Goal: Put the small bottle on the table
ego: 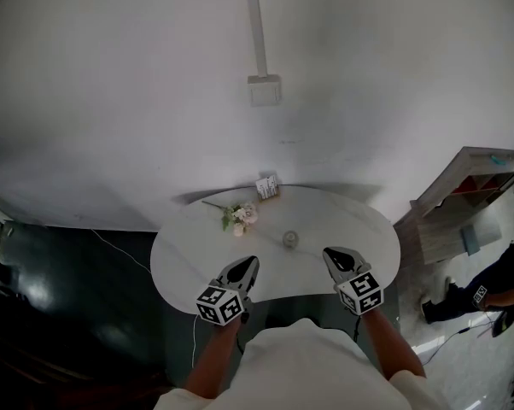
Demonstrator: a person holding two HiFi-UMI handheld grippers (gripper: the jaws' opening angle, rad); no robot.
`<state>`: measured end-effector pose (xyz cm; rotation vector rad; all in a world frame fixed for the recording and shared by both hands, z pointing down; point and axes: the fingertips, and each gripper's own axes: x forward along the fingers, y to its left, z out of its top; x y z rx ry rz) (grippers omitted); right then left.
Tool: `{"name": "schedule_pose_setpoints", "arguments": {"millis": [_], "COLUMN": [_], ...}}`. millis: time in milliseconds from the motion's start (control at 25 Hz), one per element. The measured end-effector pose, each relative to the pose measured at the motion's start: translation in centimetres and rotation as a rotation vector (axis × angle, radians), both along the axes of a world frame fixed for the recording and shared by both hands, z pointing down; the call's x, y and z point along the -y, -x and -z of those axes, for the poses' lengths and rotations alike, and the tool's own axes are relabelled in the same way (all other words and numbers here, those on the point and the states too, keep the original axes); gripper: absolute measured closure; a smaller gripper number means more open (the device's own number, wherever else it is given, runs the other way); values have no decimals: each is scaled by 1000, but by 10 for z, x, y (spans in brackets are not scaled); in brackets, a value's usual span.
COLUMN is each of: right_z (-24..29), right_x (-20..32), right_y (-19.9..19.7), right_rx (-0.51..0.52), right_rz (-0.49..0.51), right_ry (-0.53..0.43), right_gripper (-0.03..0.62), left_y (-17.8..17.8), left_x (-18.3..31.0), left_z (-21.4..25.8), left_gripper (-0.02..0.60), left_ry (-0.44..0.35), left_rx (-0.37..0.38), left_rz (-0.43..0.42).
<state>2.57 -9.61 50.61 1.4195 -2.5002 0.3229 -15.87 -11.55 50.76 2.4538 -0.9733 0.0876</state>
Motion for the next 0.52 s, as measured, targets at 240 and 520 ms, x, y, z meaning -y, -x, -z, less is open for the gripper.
{"name": "schedule_pose_setpoints", "arguments": {"millis": [240,520], "right_z": [5,8], "right_x": [1,-2], "right_y": [-2,-3], "right_rx": [3,3], "right_rz": [1,0], "right_ry": [-6,-7], "right_gripper": [583,583], "left_y": [0,-1], "left_x": [-1,-3], "left_z": [4,8], "left_gripper": [575,575], "left_ry": [-4,-11], "left_rx": [-2,-6], "left_rz": [5,6]}}
